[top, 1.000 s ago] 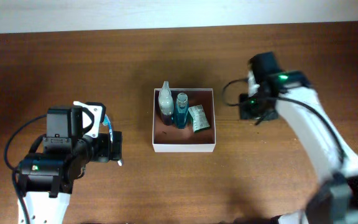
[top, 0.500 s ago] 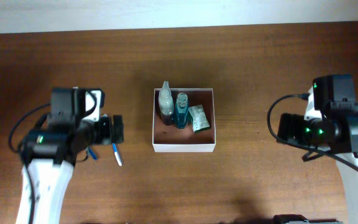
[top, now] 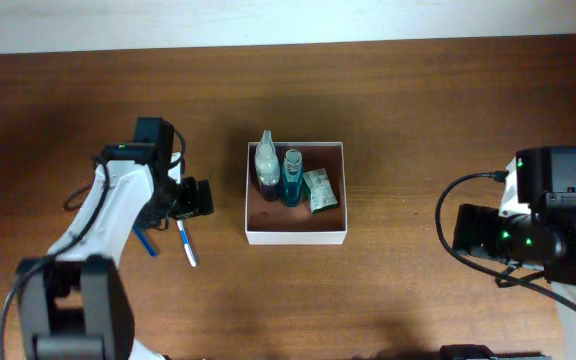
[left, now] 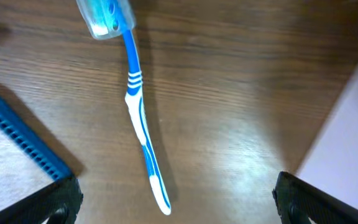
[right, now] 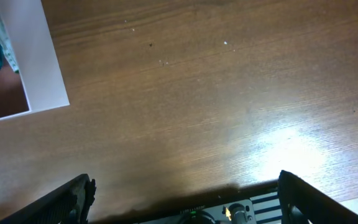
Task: Pack container
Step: 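Reach the left gripper down and grasp the blue toothbrush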
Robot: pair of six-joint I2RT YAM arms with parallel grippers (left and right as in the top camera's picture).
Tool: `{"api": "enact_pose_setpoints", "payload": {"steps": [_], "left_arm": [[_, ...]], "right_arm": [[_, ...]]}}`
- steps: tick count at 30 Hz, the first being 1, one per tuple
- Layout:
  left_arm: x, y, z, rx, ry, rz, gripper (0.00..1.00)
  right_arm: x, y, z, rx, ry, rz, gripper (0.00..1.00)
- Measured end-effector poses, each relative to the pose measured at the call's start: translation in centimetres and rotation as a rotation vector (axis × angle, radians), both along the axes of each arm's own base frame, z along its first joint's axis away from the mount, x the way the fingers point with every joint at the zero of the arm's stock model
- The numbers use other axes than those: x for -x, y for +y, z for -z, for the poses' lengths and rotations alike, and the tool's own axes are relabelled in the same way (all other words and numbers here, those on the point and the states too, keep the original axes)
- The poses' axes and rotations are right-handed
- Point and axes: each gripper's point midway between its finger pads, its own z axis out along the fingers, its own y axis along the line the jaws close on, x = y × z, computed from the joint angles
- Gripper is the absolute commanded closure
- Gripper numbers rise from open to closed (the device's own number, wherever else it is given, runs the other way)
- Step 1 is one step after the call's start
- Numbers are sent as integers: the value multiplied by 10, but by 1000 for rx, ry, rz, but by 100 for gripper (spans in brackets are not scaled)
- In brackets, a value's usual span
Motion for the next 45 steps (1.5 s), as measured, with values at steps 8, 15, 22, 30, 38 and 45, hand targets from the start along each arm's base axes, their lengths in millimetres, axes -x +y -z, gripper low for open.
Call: {"api": "enact_pose_setpoints", "payload": {"steps": [8, 15, 22, 30, 38, 45], "left_arm": [[2, 1, 40, -5, 97, -20, 1], [4, 4, 53, -22, 136, -27, 32], [2, 8, 54, -34, 136, -45, 75], [1, 8, 54, -33, 129, -45, 85], [0, 7, 54, -31, 128, -44, 99], [2, 9, 50, -44, 145, -42, 99]], "right_arm": [[-4, 0, 4, 0, 15, -2, 12], [-5, 0, 4, 0, 18, -2, 12], [-5, 0, 4, 0, 18, -3, 12], [-5, 0, 4, 0, 18, -3, 12], [-5, 0, 4, 0, 18, -2, 12], [-5, 0, 4, 0, 17, -2, 12]]}}
